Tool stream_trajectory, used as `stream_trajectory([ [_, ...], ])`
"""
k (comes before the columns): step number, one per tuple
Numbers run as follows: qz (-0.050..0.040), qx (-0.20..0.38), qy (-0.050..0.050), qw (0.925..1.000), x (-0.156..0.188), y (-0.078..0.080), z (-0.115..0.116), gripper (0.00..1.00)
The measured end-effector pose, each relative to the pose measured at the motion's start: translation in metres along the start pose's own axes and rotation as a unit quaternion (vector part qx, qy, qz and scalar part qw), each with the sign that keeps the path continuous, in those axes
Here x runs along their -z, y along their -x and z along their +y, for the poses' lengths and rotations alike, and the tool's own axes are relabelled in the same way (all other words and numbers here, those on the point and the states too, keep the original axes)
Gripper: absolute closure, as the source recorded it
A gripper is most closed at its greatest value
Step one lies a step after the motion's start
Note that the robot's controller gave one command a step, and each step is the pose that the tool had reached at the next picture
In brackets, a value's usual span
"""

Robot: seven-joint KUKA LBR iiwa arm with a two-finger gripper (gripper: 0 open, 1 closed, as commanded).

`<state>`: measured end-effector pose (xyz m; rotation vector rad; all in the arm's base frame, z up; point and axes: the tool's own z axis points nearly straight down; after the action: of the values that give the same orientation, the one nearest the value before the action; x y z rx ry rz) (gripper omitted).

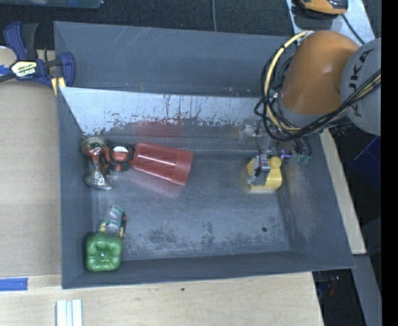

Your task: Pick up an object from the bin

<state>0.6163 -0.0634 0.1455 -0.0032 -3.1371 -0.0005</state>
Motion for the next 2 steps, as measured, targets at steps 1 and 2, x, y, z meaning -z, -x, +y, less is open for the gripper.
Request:
stream_trajectory([
  [1,-0.0042,0.001,0.000,1.0000,0.005,0.002,0.000,0.00],
  [2,-0.0058,0.064,-0.001,0.9979,-0.062,-0.003,-0.069,0.00],
])
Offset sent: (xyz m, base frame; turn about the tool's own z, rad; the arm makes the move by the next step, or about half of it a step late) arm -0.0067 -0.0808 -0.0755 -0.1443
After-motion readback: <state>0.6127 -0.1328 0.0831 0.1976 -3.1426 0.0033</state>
